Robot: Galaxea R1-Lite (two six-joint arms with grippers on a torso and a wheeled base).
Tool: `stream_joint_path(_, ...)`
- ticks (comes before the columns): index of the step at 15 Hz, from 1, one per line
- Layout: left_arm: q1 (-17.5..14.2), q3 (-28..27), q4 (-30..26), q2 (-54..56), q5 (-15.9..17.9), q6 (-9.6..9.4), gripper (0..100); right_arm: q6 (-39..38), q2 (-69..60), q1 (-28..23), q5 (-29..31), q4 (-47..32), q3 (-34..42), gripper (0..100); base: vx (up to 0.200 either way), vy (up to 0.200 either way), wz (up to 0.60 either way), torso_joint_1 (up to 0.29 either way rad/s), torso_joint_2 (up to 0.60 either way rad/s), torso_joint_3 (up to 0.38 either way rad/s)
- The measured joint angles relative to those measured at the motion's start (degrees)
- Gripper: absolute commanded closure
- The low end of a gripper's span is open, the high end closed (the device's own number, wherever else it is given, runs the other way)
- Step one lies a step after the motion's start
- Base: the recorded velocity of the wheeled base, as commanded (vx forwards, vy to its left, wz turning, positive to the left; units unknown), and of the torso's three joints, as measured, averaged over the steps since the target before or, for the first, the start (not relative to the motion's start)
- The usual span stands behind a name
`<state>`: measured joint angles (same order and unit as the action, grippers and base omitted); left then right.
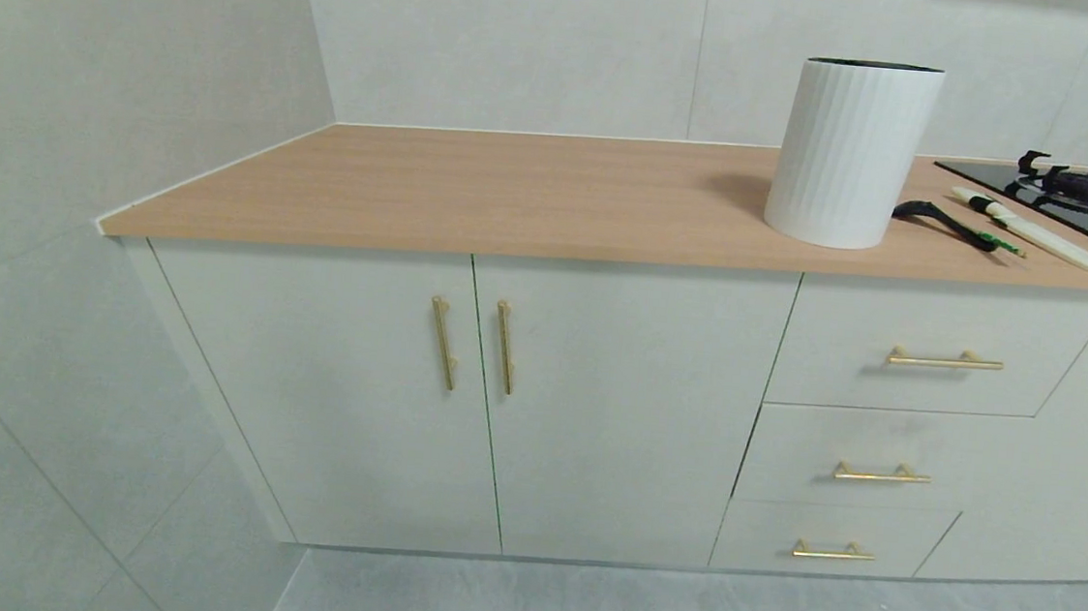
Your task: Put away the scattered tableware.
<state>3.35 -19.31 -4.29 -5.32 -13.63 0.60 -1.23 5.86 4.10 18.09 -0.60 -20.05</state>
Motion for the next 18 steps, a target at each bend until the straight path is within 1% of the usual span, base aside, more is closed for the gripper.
stream_joint_path(1, -1.35, 1.18, -0.33, 1.55, 0.57, -0.71, 0, 0.15, -1.21, -1.84, -0.48, -0.93, 0.43, 0, 0.000, 0.000, 0.00, 0.000, 0.00, 0.000)
stream_joint_path(3, -2.91, 3.57, -0.41, 3.75, -0.02, -0.93, 0, 0.34, -3.61, -3.89, -1.69, -1.96, 2.69, 0, 0.000, 0.000, 0.00, 0.000, 0.00, 0.000)
stream_joint_path(5, -3.30, 6.22, -0.35, 4.74, 0.79, -0.95, 0, 0.30, -4.94, -4.21, -3.16, -1.50, 6.86, 0, 0.000, 0.000, 0.00, 0.000, 0.00, 0.000)
stream_joint_path(7, -3.38, 9.67, -0.27, 5.16, 2.63, -0.95, 0, 0.28, -5.53, -4.25, -5.86, 3.57, 13.28, 0, 0.000, 0.000, 0.00, 0.000, 0.00, 0.000)
stream_joint_path(8, -3.40, 11.48, 0.62, 5.24, 3.05, -0.98, 0, 0.30, -5.71, -4.28, -8.77, 6.21, 16.40, 0, 0.000, 0.000, 0.00, 0.000, 0.00, 0.000)
stream_joint_path(9, -3.40, 13.56, 1.76, 5.29, 3.40, -1.00, 0, 0.37, -5.81, -4.28, -11.12, 5.16, 18.32, 0, 0.000, 0.000, 0.00, 0.000, 0.00, 0.000)
stream_joint_path(10, -3.43, 15.57, 3.01, 5.32, 3.95, -1.08, 0, 0.44, -5.86, -4.28, -12.52, 3.28, 19.20, 0, 0.000, 0.000, 0.00, 0.000, 0.00, 0.000)
stream_joint_path(11, -3.43, 17.23, 5.11, 5.32, 5.53, -1.04, 0, 0.39, -5.91, -4.25, -13.80, 3.22, 19.59, 0, 0.000, 0.000, 0.00, 0.000, 0.00, 0.000)
stream_joint_path(12, -3.45, 18.32, 5.92, 5.32, 8.05, -0.98, 0, 0.37, -5.94, -4.23, -14.48, 3.27, 19.72, 0, 0.000, 0.000, 0.00, 0.000, 0.00, 0.000)
stream_joint_path(13, -3.43, 18.80, 5.08, 5.34, 10.02, -1.00, 0, 0.44, -5.96, -4.21, -14.84, 3.28, 19.79, 0, 0.000, 0.000, 0.00, 0.000, 0.00, 0.000)
stream_joint_path(14, -3.43, 19.07, 4.47, 5.34, 10.92, -1.06, 0, 0.59, -5.97, -4.19, -15.42, 2.60, 19.92, 0, 0.000, 0.000, 0.00, 0.000, 0.00, 0.000)
stream_joint_path(15, -3.43, 19.18, 4.45, 5.34, 11.63, -1.19, 0, 1.28, -5.96, -4.19, -17.34, 0.67, 19.94, 0, 0.000, 0.000, 0.00, 0.000, 0.00, 0.000)
stream_joint_path(16, -3.43, 19.21, 4.40, 5.34, 11.86, -1.19, 0, 1.88, -5.96, -4.14, -18.88, 0.39, 19.87, 0, 0.000, 0.000, 0.00, 0.000, 0.00, 0.000)
stream_joint_path(18, -3.43, 19.31, 4.32, 5.34, 11.89, -0.73, 0, 2.13, -5.96, -4.14, -19.64, 0.62, 19.94, 0, 0.000, 0.000, 0.00, 0.000, 0.00, 0.000)
